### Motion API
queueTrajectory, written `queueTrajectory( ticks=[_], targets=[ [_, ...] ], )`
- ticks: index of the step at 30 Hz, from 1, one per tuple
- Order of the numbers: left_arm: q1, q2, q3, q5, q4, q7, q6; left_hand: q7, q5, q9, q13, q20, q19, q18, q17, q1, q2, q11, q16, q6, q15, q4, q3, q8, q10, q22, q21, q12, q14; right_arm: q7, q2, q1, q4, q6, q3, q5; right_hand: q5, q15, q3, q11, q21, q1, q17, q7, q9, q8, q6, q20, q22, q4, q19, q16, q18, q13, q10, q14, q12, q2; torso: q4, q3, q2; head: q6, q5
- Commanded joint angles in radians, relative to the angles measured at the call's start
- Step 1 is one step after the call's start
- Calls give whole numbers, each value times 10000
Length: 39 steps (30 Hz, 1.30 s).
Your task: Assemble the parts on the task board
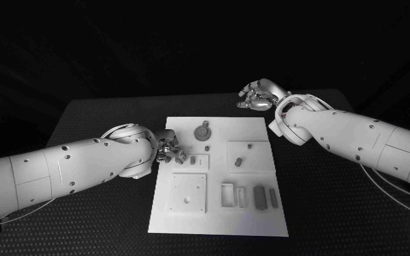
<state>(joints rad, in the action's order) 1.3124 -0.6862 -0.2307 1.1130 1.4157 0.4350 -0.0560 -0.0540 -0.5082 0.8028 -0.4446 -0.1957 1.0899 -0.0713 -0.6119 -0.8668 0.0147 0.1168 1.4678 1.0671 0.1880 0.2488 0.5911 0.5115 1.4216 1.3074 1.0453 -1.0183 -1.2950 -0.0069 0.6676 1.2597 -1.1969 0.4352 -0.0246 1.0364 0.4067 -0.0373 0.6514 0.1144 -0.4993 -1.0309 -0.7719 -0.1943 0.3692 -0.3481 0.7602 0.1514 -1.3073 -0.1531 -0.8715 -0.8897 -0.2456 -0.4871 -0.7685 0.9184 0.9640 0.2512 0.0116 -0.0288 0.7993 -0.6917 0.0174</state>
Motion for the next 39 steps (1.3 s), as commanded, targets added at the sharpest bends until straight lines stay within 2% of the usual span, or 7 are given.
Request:
queueTrajectory(
  ticks=[1, 16, 23, 39],
  targets=[
    [-144, 105, -92, 60, 140, -5, 644, 769, 23, 0, -11, -723, -21, -119, -3, -26, -112, 125, 64, 1352, 291, 261, 239, -59, -81, 137, 29, -42, 8, 91, 2, -5, -19, -109, 3, 8, 36, -22, -76, -17, 33, 44, 14, -161, -12, -51, -70, 28, -230, -10, -16, -24, -162, 13, 82, -60, 54, -37, 8, 7, -8, -13, 13],
    [-145, 23, -91, 519, 84, 85, 488, 781, 30, 55, -12, -723, -24, -118, -7, -42, -139, 142, 87, 1349, 290, 309, 278, -65, -102, 137, 32, -67, 10, 94, 11, -5, -31, -93, 3, 16, 48, -23, -79, -16, 38, 45, 18, -161, -15, -53, -72, 30, -230, -12, -17, -26, -162, 24, 85, -62, 61, -36, 20, 6, -6, -3, 28],
    [-145, -14, -90, 529, 123, 115, 562, 788, 37, 78, -12, -721, -23, -116, -9, -44, -161, 152, 100, 1348, 287, 320, 292, -67, -110, 137, 34, -77, 8, 90, 11, -5, -29, -98, 3, 18, 50, -23, -81, -15, 40, 45, 20, -161, -16, -54, -73, 30, -231, -13, -18, -27, -162, 28, 86, -62, 64, -35, 16, 17, -7, -9, 32],
    [-145, -104, -89, 531, 147, 252, 734, 816, -138, 203, -21, -706, -29, -99, -27, -1, -213, 184, 171, 1364, 265, 360, 329, -63, -123, 140, 44, -151, 1, 90, -4, -6, -13, -101, 3, 21, 53, -24, -84, -14, 45, 44, 25, -162, -19, -56, -75, 30, -231, -15, -19, -29, -162, 40, 89, -64, 71, -34, 11, 8, -6, -35, 33]
  ],
)
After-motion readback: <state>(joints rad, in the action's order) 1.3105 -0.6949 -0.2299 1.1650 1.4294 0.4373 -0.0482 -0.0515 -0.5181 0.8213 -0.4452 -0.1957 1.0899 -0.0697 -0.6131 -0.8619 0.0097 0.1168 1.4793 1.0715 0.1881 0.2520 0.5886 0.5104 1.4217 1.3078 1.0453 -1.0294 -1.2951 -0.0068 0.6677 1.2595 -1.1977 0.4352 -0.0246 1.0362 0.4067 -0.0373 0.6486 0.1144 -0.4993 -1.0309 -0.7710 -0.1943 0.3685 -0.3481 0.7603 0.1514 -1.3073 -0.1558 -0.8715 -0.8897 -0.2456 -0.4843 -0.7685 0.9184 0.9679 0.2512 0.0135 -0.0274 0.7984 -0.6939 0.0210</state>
